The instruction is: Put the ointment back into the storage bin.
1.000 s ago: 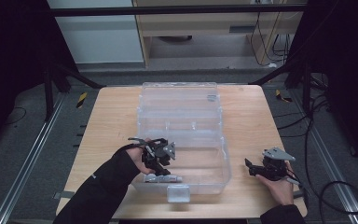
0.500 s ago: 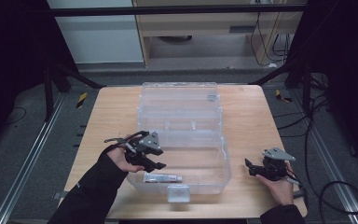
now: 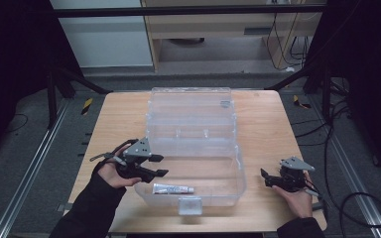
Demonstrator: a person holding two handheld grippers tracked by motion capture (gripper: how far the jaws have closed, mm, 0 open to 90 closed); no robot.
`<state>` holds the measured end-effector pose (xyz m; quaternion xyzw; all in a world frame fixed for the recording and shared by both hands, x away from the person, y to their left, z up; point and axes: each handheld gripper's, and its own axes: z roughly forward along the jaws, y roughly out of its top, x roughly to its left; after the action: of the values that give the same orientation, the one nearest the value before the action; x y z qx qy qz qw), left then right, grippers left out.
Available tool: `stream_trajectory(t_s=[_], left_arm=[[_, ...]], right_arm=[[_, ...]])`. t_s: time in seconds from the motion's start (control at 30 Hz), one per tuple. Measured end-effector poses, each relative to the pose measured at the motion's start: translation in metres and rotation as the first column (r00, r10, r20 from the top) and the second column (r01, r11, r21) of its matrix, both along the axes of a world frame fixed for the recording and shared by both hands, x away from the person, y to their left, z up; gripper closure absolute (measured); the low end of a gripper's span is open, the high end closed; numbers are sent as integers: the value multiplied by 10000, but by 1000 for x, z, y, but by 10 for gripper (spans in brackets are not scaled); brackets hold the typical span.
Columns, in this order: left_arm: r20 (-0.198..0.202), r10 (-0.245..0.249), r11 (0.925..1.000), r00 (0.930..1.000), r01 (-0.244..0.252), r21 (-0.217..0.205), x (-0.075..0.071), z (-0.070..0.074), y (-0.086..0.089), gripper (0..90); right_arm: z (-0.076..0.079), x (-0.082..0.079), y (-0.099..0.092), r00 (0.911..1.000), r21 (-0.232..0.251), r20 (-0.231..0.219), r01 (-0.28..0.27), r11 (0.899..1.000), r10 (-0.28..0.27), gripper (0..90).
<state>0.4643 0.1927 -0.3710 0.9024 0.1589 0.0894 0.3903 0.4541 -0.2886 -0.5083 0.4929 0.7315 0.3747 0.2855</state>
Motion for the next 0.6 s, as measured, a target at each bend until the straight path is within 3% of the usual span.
stream_trajectory(t_s=[0.33, 0.47, 0.5, 0.53, 0.6], left_arm=[[125, 874, 9937, 9961, -863, -715, -12, -2, 28, 515], [177, 1575, 9818, 9874, -1547, -1103, -17, -5, 47, 538], [177, 1575, 9818, 9874, -1547, -1103, -17, -5, 47, 545], [178, 1911, 9745, 9814, -1876, -1232, -17, -7, 55, 553], [225, 2248, 9667, 9741, -2201, -1308, -19, -9, 63, 564]], right_arm=[[0, 0, 0, 10000, 66, -85, 50, 10000, -49, 127], [0, 0, 0, 10000, 45, -39, 19, 10000, -19, 129], [0, 0, 0, 10000, 50, -32, 21, 10000, -21, 129], [0, -1, 0, 10000, 78, -44, 40, 10000, -39, 129], [0, 0, 0, 10000, 87, -52, 41, 10000, -40, 129]])
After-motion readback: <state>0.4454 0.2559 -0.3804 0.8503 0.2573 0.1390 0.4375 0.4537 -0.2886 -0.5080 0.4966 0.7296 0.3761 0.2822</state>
